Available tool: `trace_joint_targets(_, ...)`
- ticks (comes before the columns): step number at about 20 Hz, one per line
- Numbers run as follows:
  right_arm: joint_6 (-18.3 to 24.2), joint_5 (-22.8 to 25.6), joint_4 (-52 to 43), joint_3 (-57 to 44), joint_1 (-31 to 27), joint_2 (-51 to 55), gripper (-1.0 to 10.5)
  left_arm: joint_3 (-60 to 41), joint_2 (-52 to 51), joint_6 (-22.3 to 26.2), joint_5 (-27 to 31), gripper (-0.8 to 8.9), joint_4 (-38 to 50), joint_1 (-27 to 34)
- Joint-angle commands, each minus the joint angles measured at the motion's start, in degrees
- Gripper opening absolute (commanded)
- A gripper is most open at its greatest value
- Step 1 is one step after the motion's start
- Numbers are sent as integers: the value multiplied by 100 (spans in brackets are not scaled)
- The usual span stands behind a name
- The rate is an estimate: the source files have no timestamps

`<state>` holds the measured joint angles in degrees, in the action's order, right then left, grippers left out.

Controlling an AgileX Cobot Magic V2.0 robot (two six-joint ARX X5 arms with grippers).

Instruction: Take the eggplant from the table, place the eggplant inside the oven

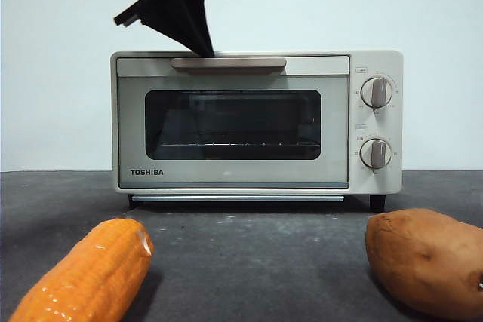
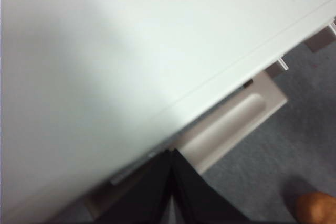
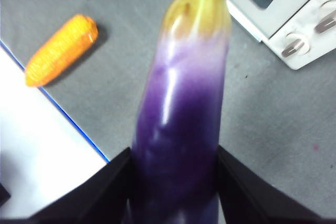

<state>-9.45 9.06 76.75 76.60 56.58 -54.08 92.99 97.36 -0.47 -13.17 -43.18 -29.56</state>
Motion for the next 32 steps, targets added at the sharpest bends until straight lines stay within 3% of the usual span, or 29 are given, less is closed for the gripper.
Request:
trace_joint_targets(1, -85, 26, 258, 109, 68, 151, 147, 133, 197, 160, 77, 6, -179, -118)
trace_joint_targets(6, -105, 352, 260, 109, 66, 354, 147, 136, 197, 372, 77, 6, -820, -358)
trace_joint_targets(12, -101, 345, 258, 109, 68, 363, 147, 136, 197, 496, 66, 6, -2013, -802)
trace_joint_targets(15, -96, 343, 223, 109, 68, 358, 147, 136, 197, 785, -131, 6, -2706, -1150)
trace_joint_targets(19, -79, 332, 77, 109, 68, 358, 147, 136, 188, 881, -188, 6, -3014, -1436)
trace_joint_targets(27, -42, 297, -118, 109, 68, 192, 147, 37, -402, 592, -94, 6, -2205, -1456)
trace_joint_targets(32, 271, 297, -350, 109, 68, -332, 147, -940, -1526, 90, 1034, 6, -968, -1255)
